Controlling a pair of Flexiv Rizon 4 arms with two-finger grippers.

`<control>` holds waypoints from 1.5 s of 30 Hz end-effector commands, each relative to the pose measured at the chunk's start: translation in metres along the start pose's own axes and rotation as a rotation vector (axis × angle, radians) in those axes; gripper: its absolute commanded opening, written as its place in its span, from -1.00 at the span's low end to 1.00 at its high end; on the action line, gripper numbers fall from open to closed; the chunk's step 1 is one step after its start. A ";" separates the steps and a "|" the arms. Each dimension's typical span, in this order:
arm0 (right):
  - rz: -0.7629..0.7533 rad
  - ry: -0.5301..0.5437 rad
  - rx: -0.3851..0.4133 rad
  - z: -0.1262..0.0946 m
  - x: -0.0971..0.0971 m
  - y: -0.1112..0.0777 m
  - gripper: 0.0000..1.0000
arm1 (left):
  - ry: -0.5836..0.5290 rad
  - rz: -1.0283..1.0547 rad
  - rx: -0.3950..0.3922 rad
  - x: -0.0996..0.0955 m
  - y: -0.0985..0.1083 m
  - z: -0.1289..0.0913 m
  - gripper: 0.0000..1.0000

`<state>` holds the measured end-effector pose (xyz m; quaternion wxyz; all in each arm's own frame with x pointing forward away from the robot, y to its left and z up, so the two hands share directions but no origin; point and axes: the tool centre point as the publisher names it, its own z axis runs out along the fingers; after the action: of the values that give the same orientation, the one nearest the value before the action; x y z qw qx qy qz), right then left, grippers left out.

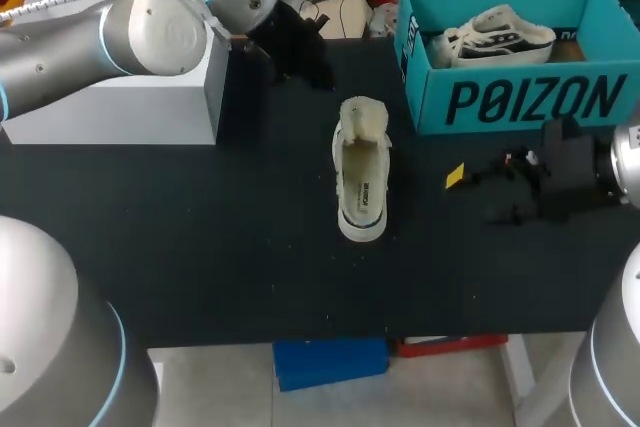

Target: Take the shoe out of the shoebox, open the shoe tongue, remove and reinsert the insole, then place the shoe into the shoebox

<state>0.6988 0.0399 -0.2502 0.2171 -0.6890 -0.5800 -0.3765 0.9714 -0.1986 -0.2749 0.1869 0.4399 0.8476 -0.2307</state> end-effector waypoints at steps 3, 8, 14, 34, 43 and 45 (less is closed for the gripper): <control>0.001 -0.002 0.000 0.000 0.001 0.000 1.00 | 0.080 0.044 0.017 -0.020 0.017 0.030 -1.00; 0.001 -0.002 0.000 0.000 0.001 0.000 1.00 | 0.120 0.090 0.043 -0.029 0.027 0.046 -1.00; 0.001 -0.002 0.000 0.000 0.001 0.000 1.00 | 0.136 0.154 0.083 -0.037 0.016 0.062 -1.00; 0.001 -0.002 0.000 0.000 0.001 0.000 1.00 | 0.213 0.332 0.208 -0.008 -0.051 0.087 -1.00; 0.001 -0.002 0.000 0.000 0.001 0.000 1.00 | 0.278 0.349 0.205 0.015 -0.067 0.089 -1.00; 0.001 -0.002 0.000 0.000 0.001 0.000 1.00 | 0.291 0.351 0.210 0.018 -0.070 0.092 -1.00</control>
<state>0.6988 0.0398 -0.2501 0.2171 -0.6890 -0.5799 -0.3765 0.9189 -0.2721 -0.3448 0.0527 0.6259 0.7460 -0.2212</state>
